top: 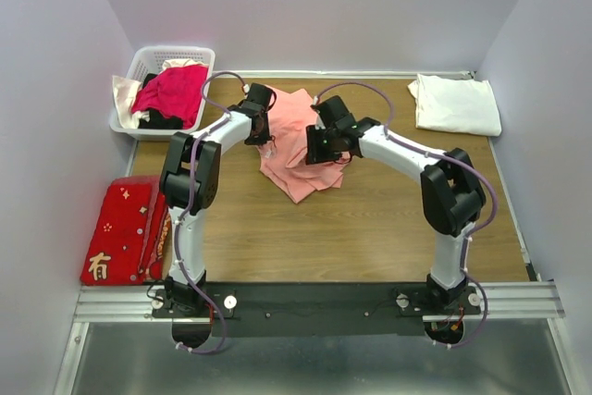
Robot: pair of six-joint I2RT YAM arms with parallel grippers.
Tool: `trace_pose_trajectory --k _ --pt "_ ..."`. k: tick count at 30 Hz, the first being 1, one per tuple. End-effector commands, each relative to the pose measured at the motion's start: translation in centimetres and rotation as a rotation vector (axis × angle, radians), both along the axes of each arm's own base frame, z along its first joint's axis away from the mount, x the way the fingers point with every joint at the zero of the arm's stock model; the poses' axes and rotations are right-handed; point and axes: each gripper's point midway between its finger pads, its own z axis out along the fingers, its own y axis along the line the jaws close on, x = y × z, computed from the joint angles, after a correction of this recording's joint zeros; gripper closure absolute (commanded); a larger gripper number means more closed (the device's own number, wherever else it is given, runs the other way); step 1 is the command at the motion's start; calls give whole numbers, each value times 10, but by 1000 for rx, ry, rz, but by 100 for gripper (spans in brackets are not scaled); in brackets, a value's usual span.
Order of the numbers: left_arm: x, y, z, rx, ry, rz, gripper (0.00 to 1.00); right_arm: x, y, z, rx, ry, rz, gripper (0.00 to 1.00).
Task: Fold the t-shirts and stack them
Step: Flatten the tshirt out
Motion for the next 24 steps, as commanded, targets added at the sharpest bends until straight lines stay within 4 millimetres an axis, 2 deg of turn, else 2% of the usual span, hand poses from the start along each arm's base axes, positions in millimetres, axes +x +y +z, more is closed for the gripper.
trace_pose_trajectory --k 1,8,16,19,22,23,24 --pt "-6 8 7 30 -7 21 100 -9 27 -12 1 14 90 57" --pt "-6 11 5 48 -2 19 100 -19 22 -50 -93 51 105 48" --pt "-1 14 9 58 -13 25 100 -25 6 -71 -172 79 90 46" --pt "1 17 11 63 -15 30 100 -28 -1 -76 -204 82 83 48" --pt "2 21 11 71 -15 34 100 -28 -12 -80 -252 82 66 68" --pt "2 21 12 72 -17 35 100 -30 -16 -82 -269 85 57 84" --pt "3 23 12 76 -18 40 100 -30 -18 -82 -277 85 52 91"
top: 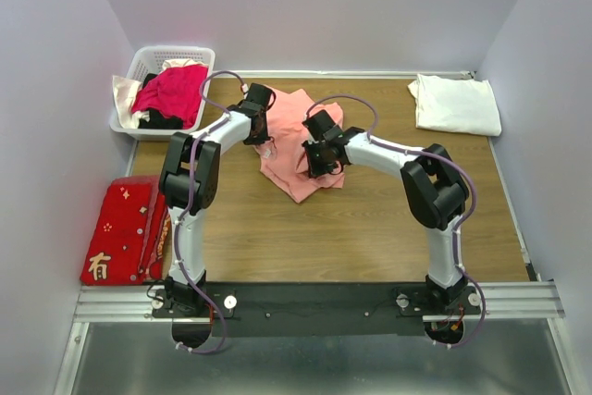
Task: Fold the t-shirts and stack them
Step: Flatten the tshirt out
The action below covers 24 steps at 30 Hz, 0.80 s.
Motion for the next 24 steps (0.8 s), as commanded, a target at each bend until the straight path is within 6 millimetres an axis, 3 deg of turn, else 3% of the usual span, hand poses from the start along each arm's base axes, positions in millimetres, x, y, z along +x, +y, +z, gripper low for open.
trace_pose_trajectory --k 1,8,16,20,24 --pt "2 15 11 46 -9 23 100 -14 -28 -22 -139 30 -28 97" --pt "8 34 20 90 -25 59 100 -6 -59 9 -226 -69 -148 99" --pt "23 61 46 133 -76 113 100 6 -110 86 -292 -267 -318 99" --pt "23 69 50 141 -81 126 100 14 -147 104 -304 -289 -433 99" --pt "17 72 51 143 -77 127 100 10 -183 108 -326 -269 -530 99"
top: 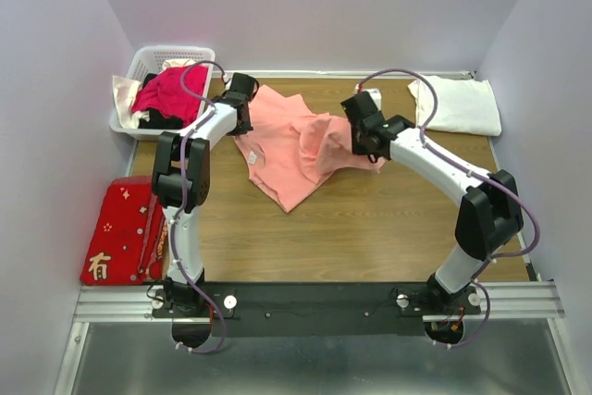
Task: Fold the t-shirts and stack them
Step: Flatten the tshirt out
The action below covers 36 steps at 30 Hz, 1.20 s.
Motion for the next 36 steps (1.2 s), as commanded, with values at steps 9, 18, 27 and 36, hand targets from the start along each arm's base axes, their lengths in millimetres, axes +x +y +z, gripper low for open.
trace_pose_trajectory --k 9,18,27,36 --pt "-22 21 15 38 -13 53 100 -48 -137 -25 -142 135 -426 99" --pt "-25 18 2 30 14 28 100 -55 -175 -42 -218 184 -549 65" --pt "-28 13 2 7 25 7 100 -8 -155 11 -104 50 -503 51" --pt "-62 1 -22 -64 73 -20 100 14 -40 -5 208 130 -92 53"
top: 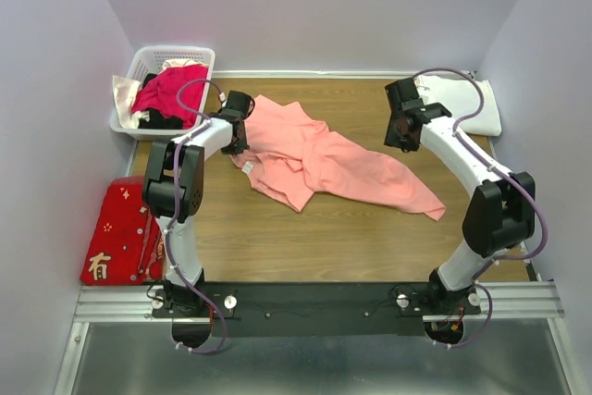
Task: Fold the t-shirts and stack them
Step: Flatten the tshirt out
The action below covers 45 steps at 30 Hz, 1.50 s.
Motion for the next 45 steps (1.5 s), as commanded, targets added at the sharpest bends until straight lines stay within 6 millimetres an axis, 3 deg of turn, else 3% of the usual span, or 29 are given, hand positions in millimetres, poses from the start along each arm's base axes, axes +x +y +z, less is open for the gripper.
trace_pose_trajectory --k 1,6,9,15,21,23,24,26,27,29,35,41,44,45 --pt "-9 -9 6 -53 -12 -16 100 5 92 -10 192 21 312 53" --pt "-8 -8 4 -46 -8 -15 100 -26 172 -34 137 85 545 53" --pt "-7 -8 3 -46 -8 -15 100 -42 197 -52 138 132 598 53" --pt "-10 -9 -3 -50 3 -22 100 -57 228 -70 169 154 681 53" --pt "-7 -11 -1 -53 -3 -26 100 -53 234 -104 143 192 699 53" --pt "-5 -11 0 -52 -6 -28 100 -51 234 -115 127 208 696 55" --pt "-4 -11 -1 -54 -6 -28 100 -49 234 -117 124 208 694 61" --pt "-4 -11 0 -52 -6 -29 100 -49 234 -118 122 211 688 82" --pt "-4 -11 0 -52 -4 -27 100 -48 232 -116 119 202 673 99" --pt "-3 -10 3 -47 -9 -23 100 -47 228 -107 112 177 652 99" --pt "-1 -1 9 -2 -21 11 100 -37 195 -50 16 48 533 99" --pt "-4 6 9 32 -15 27 100 -23 151 -7 -135 -42 425 99" --pt "-6 7 7 36 -11 28 100 -9 122 3 -157 -62 353 99" --pt "-7 8 8 36 -11 28 100 -1 103 3 -164 -59 306 99"
